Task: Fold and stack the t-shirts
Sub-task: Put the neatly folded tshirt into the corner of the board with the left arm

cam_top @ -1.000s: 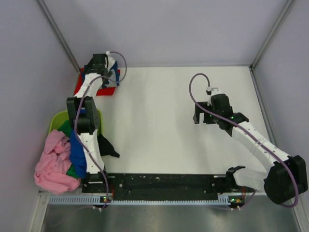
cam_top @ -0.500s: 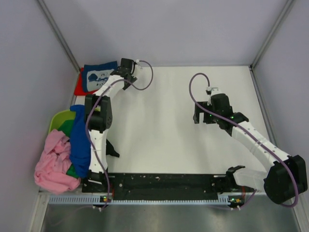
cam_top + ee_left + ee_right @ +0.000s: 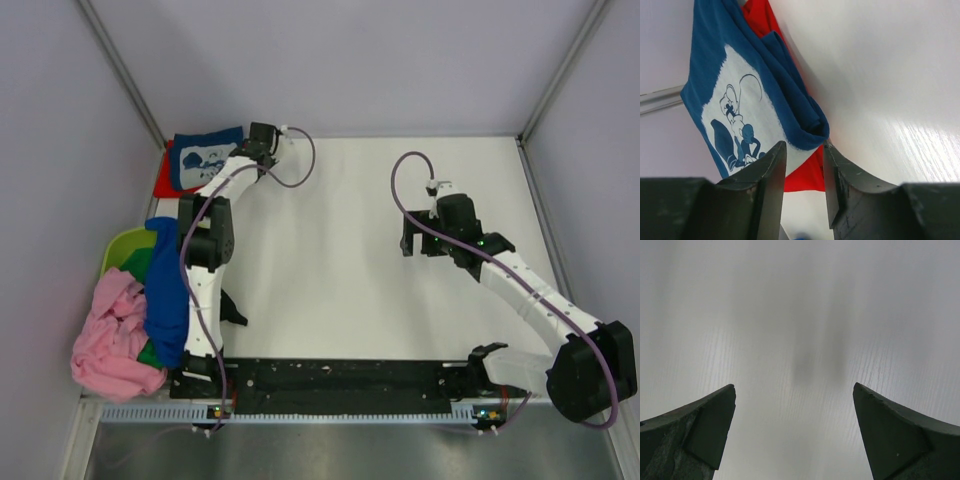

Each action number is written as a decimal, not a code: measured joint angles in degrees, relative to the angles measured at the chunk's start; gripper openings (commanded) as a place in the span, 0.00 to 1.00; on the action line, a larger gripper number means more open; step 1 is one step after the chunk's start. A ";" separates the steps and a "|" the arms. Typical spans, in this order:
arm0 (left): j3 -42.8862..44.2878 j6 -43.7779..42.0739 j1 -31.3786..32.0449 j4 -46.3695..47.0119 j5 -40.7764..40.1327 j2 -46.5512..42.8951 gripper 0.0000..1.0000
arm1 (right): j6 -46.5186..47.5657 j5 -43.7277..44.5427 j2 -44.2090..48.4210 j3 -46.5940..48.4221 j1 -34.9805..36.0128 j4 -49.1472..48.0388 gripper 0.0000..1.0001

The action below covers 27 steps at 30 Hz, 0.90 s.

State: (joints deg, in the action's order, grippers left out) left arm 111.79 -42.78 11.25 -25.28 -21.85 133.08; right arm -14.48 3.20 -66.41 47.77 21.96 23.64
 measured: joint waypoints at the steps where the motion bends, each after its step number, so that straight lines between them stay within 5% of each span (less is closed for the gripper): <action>1: 0.00 -0.17 -0.04 0.37 0.09 0.00 0.44 | 0.02 0.00 0.00 0.00 0.00 0.00 0.99; 7: 1.57 -0.81 -0.76 1.11 1.42 0.85 0.54 | 0.44 0.02 0.00 0.00 0.00 0.04 0.99; 15: 2.58 -1.07 -1.03 0.20 2.23 3.50 0.49 | 0.50 0.17 0.00 0.00 0.00 0.07 0.99; 22: 2.58 -1.62 -1.03 -0.83 2.45 4.31 0.00 | 0.57 0.22 0.00 0.00 0.00 0.07 0.99; 27: 2.58 -2.69 -1.11 -0.66 1.49 4.28 0.00 | 0.61 0.31 0.00 0.00 0.00 0.09 0.99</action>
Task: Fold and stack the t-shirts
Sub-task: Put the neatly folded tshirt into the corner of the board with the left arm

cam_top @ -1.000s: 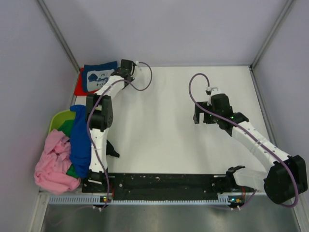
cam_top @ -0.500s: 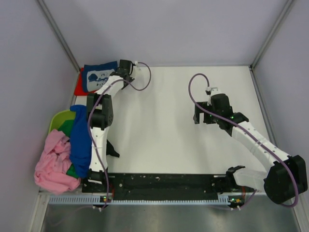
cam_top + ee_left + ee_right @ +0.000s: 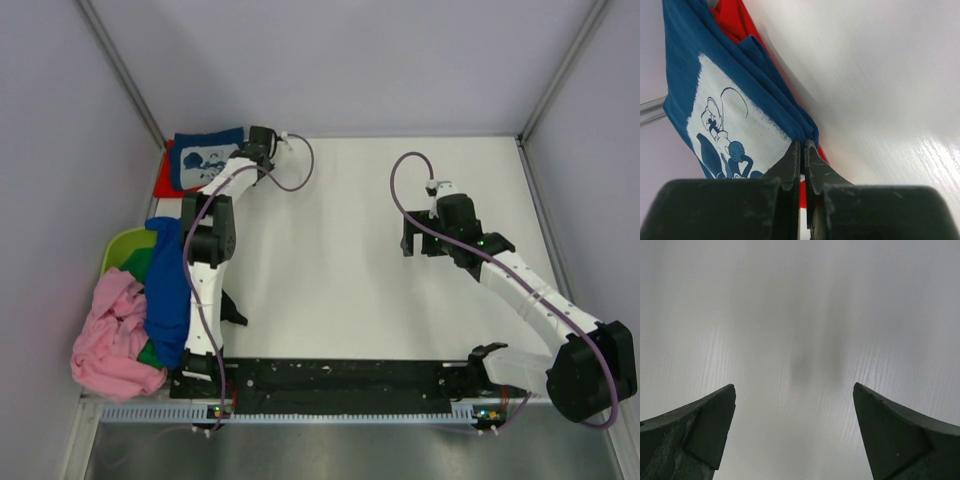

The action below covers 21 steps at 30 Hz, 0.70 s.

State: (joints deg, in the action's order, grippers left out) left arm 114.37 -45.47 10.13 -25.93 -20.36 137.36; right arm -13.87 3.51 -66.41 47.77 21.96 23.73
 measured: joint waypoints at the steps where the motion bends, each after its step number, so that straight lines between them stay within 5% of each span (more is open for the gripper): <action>1: 0.00 -0.26 -0.02 0.00 -0.07 -0.11 0.00 | 0.00 0.07 0.00 0.00 0.00 -0.02 0.99; 21: -13.94 -7.30 -4.31 -4.26 11.72 -18.69 0.00 | 0.59 0.52 0.00 0.00 0.00 -0.02 0.99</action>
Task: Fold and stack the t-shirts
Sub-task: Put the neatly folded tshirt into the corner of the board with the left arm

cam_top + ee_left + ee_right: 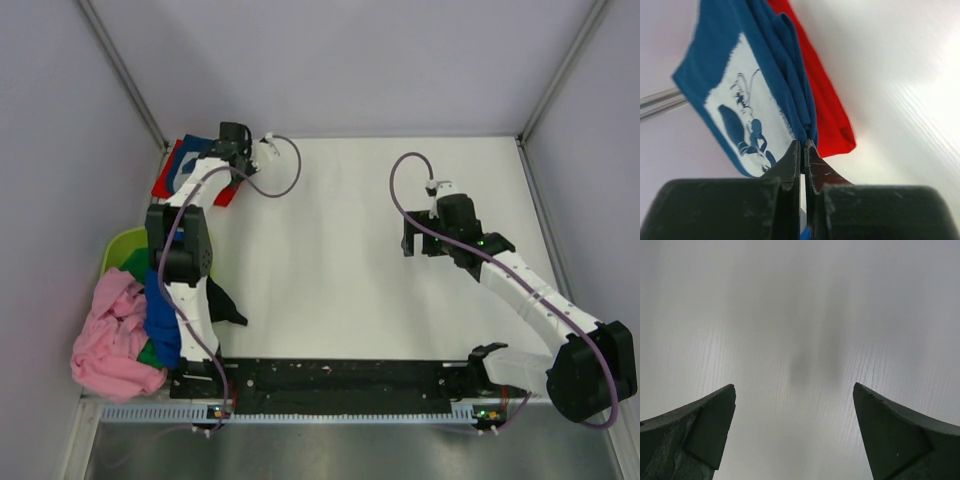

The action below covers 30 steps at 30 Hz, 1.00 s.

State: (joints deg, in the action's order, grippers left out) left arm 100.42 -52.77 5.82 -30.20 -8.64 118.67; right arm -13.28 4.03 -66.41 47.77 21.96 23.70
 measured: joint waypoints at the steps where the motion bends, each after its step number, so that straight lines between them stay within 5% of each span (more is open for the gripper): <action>1: -0.46 -0.24 0.04 -0.85 0.35 0.20 0.00 | 0.04 0.00 0.00 0.00 0.00 0.00 0.99; 8: 2.08 -0.74 0.33 -7.72 0.22 8.66 0.15 | 0.24 -0.07 0.00 0.00 0.00 0.02 0.99; 16: 3.74 0.52 0.24 -10.91 0.57 10.58 0.67 | 0.24 -0.20 0.00 0.00 0.00 0.04 0.99; 18: 3.72 1.60 0.20 -11.98 2.25 9.86 0.71 | 0.24 -0.20 0.00 0.00 0.00 0.09 0.99; 19: 3.52 2.67 0.22 -12.39 3.21 9.27 0.96 | 0.22 -0.17 0.00 0.00 0.00 0.11 0.99; 24: -3.82 7.67 0.76 -11.69 5.60 -0.15 0.99 | 0.20 0.55 0.17 -0.07 0.00 0.17 0.99; 30: -24.33 16.11 2.23 -2.49 10.86 -25.73 0.99 | -0.04 2.86 2.12 -0.57 -0.15 -0.31 0.99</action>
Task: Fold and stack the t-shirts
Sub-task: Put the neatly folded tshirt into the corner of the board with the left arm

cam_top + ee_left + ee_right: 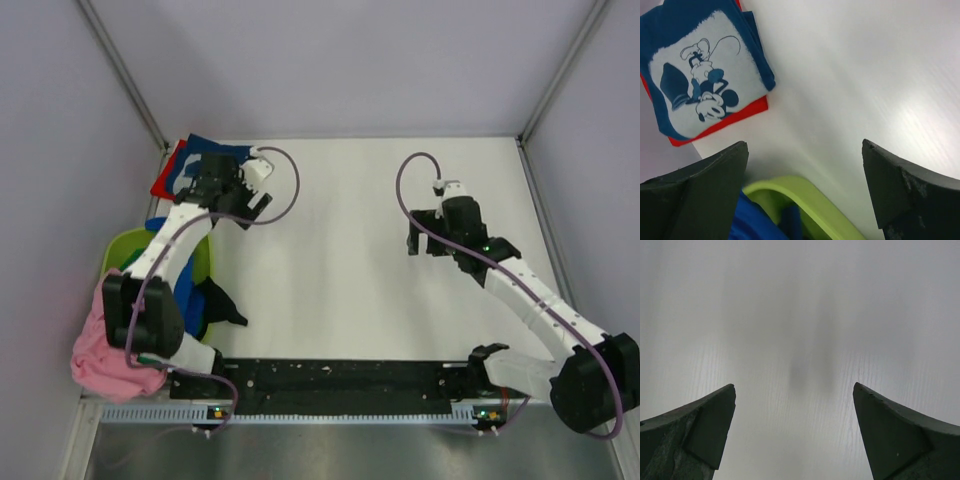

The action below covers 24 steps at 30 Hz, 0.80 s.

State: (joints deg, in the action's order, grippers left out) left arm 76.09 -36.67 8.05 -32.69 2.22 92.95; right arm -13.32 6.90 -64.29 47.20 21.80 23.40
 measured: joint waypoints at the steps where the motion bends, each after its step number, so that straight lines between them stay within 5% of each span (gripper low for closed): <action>1: -4.87 1.81 0.22 3.39 1.25 -5.38 0.99 | -0.20 0.26 0.61 -0.39 -0.20 -0.31 0.99; 6: -23.91 9.53 0.20 15.50 3.69 -20.90 0.99 | -0.74 2.38 3.89 -3.98 -2.12 -3.28 0.99; 13: -44.89 21.90 -0.15 30.73 4.15 -25.73 0.99 | -0.85 5.16 5.81 -10.16 -4.35 -7.69 0.99; 24: -50.10 28.65 -1.33 45.03 0.00 -24.09 0.99 | -1.49 6.95 6.62 -15.74 -4.42 -11.91 0.99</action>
State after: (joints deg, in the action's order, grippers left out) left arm 26.00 -8.01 6.72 12.34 2.22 68.86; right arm -14.81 13.85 -57.67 31.46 17.39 11.49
